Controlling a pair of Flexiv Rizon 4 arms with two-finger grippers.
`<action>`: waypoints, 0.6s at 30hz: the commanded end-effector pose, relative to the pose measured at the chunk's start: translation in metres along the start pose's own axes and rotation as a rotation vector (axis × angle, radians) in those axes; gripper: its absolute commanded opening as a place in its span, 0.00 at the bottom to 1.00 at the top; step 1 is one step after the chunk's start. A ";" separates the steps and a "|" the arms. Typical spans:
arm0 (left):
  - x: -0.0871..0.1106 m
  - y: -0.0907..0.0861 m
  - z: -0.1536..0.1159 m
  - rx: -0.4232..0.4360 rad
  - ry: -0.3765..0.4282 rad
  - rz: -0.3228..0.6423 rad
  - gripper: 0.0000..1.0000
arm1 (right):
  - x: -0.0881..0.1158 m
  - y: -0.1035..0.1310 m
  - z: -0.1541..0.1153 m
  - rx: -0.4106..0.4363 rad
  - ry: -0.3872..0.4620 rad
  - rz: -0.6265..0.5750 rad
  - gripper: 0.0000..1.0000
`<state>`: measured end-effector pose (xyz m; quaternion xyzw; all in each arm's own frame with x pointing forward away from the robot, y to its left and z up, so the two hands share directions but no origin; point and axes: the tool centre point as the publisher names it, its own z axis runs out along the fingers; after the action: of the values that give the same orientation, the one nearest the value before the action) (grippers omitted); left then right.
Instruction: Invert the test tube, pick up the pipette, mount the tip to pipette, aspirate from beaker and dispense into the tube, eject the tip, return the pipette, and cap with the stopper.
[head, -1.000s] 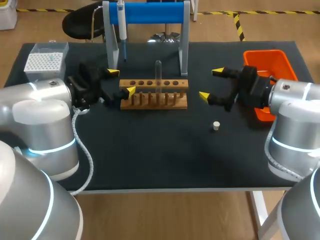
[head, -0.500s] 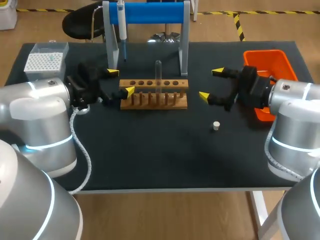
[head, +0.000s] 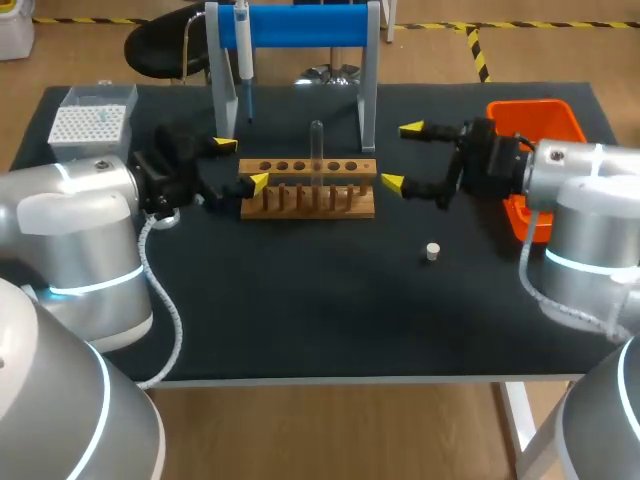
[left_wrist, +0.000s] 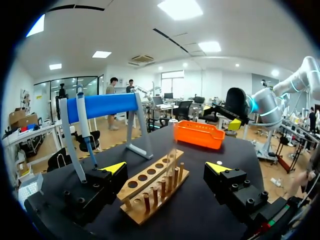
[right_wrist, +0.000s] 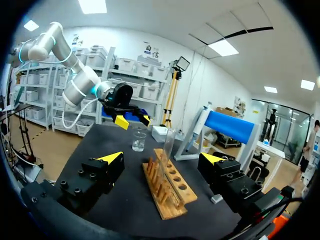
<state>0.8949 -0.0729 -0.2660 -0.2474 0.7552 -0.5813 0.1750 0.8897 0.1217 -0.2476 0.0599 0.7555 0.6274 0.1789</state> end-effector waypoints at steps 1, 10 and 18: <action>0.000 0.001 0.001 0.001 -0.002 0.001 1.00 | -0.017 -0.005 0.018 -0.019 0.233 -0.003 1.00; 0.000 0.001 0.001 0.001 -0.002 0.001 1.00 | -0.013 -0.004 0.051 -0.085 0.440 0.043 1.00; 0.000 0.001 0.001 0.001 -0.002 0.001 1.00 | -0.009 -0.007 0.075 -0.118 0.522 0.055 1.00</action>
<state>0.8946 -0.0728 -0.2659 -0.2473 0.7550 -0.5814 0.1755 0.9156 0.1796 -0.2569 -0.0377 0.7392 0.6719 0.0272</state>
